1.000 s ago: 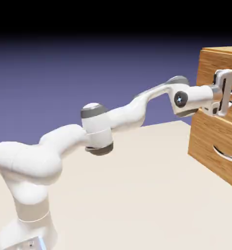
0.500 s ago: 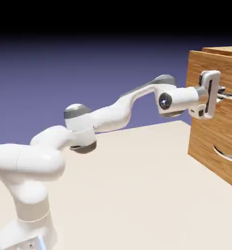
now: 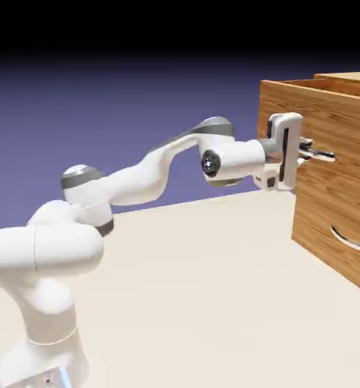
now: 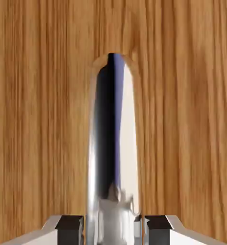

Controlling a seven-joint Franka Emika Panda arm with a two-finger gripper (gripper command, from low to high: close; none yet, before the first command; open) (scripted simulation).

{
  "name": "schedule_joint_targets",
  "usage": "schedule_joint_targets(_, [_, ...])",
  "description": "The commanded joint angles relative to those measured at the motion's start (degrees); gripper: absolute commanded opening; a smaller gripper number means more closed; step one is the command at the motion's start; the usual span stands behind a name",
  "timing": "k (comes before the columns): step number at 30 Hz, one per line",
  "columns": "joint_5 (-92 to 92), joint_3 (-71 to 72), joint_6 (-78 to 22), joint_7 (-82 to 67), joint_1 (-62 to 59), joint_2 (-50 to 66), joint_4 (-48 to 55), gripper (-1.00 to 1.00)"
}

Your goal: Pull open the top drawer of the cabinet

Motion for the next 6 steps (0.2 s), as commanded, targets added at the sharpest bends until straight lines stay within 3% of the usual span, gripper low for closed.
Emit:
schedule_joint_targets(1, [-0.39,-0.01,-0.59,-0.05,1.54,-0.21,-2.09,-1.0])
schedule_joint_targets(3, [-0.75,-0.04,-1.24,-0.2,3.43,-0.46,-4.59,-1.0])
schedule_joint_targets(4, [-0.75,-0.04,-1.24,-0.2,3.43,-0.46,-4.59,1.0])
schedule_joint_targets(6, [-1.15,-0.1,-1.61,-0.49,5.17,-0.47,-6.67,1.0])
